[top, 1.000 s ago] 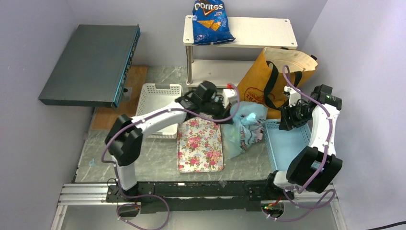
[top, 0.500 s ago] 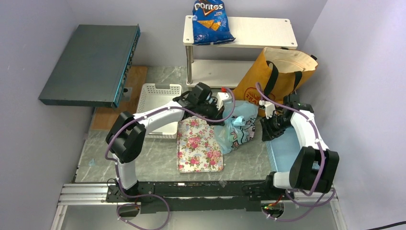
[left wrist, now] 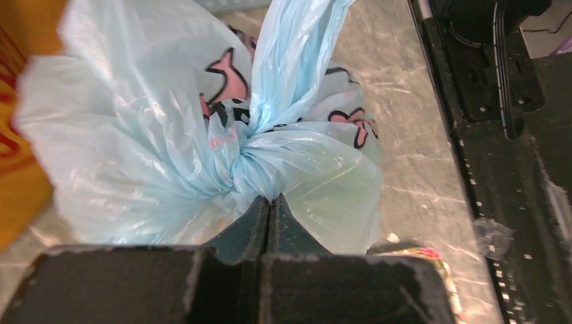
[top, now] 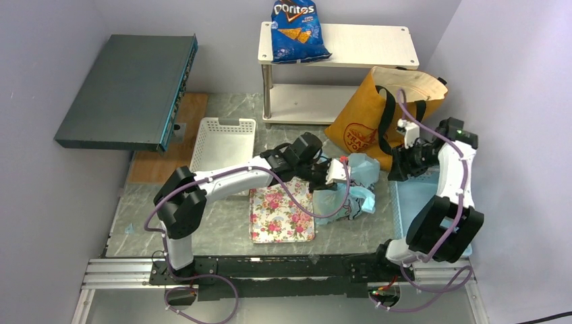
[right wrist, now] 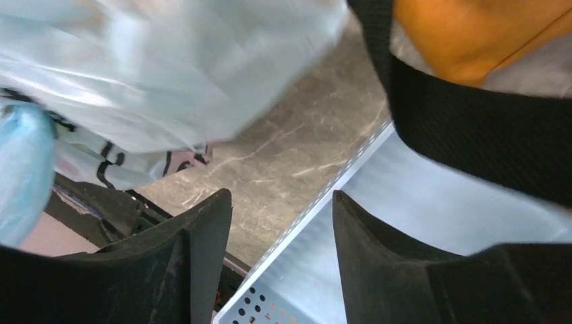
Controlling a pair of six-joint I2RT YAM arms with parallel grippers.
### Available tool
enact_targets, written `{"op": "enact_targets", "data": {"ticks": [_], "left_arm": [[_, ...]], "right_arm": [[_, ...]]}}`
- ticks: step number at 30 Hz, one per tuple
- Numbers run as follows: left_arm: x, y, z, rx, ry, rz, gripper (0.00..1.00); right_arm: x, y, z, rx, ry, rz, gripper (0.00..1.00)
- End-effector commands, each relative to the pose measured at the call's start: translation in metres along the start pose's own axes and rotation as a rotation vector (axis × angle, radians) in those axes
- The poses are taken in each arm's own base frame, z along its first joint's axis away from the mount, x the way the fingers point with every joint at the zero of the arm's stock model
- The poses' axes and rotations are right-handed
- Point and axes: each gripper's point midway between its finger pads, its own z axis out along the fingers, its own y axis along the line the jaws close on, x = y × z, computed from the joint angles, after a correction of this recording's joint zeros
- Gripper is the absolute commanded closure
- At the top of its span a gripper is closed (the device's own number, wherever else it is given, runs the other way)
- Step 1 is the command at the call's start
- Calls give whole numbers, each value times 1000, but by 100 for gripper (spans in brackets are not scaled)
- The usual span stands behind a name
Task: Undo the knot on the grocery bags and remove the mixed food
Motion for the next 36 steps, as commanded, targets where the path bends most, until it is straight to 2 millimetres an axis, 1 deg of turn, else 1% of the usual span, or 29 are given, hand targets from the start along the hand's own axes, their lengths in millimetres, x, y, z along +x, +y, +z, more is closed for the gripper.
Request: {"op": "enact_targets", "data": {"ticks": [1,3,4,5,7,9,10,13,15,17,19,22,23,25,28,29,31,34,35,36], "left_arm": [[-73,22,-24,-66,-136,322,100],[-77,15,-29,-26,-138,421,100],[-73,13,-29,-21,-130,498,100],[-70,15,-30,-35,-124,541,100],[-62,16,-29,-49,-104,592,100],[-55,16,-27,-40,-79,577,100],[-47,14,-24,-19,-53,555,100],[-32,15,-19,-50,-13,492,97],[-24,16,-17,-74,-2,451,90],[-20,15,-17,-95,-12,403,82],[-16,10,-17,-99,-36,377,79],[-15,2,-17,-103,-72,377,81],[-15,2,-16,-106,-73,367,82],[-16,4,-13,-118,-75,328,84],[-22,6,-13,-141,-113,299,84],[-22,6,-13,-144,-120,286,87],[-22,7,-13,-156,-121,246,92],[-19,11,-18,-179,-119,209,98],[-17,13,-20,-185,-118,191,100],[-16,14,-23,-190,-120,172,100]], "right_arm": [[-30,49,-52,-98,-162,-158,40],[-39,61,-66,-98,-211,-210,36],[-43,65,-69,-97,-231,-234,33],[-47,72,-71,-95,-241,-272,27],[-51,83,-61,-87,-222,-327,21],[-54,95,-45,-78,-203,-382,18],[-56,100,-38,-77,-204,-404,18],[-50,122,-23,-155,-177,-419,17],[-43,133,-17,-205,-153,-412,17],[-36,139,-10,-233,-136,-400,17],[-34,138,-2,-218,-139,-399,17],[-40,137,9,-216,-158,-405,18],[-39,143,15,-240,-143,-423,19],[-35,143,27,-243,-99,-429,21],[-28,132,43,-196,-59,-428,25],[-25,128,47,-182,-44,-428,28],[-18,124,50,-173,-11,-430,35],[-6,123,49,-169,24,-445,41],[-3,122,49,-161,27,-450,49],[0,119,49,-143,31,-455,62]]}}
